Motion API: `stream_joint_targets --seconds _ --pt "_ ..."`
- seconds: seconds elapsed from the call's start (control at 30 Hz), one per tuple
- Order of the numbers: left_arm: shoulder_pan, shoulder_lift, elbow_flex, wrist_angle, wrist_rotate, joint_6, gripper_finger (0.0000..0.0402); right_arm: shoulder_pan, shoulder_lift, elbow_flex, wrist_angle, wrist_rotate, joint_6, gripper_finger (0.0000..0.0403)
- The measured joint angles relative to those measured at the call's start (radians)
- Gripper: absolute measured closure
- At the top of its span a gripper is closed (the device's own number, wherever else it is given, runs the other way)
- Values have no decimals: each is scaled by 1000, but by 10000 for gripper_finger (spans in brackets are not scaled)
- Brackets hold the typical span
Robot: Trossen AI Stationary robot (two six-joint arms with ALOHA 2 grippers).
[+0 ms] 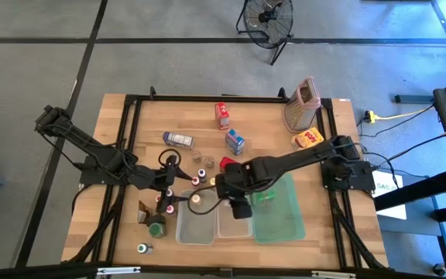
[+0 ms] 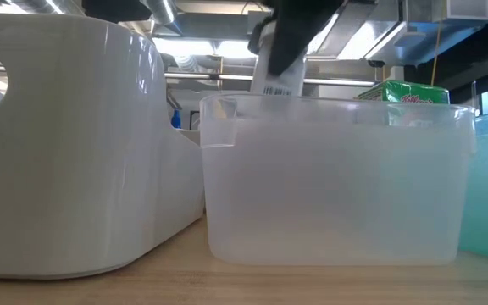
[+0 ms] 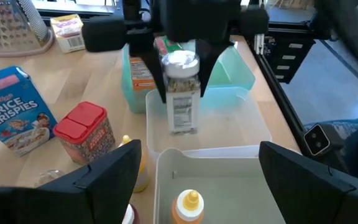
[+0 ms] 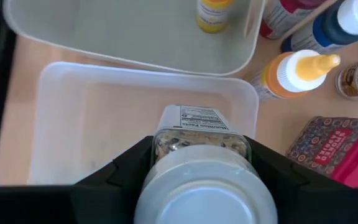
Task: Pick & Place Kitchen Items
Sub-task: Put the white seasoning bottle into the white bin
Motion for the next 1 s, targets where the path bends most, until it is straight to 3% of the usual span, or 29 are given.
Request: stream_joint_targets --seconds 1.0 --pt "0 0 0 3 61 -61 80 -43 122 0 54 44 69 191"
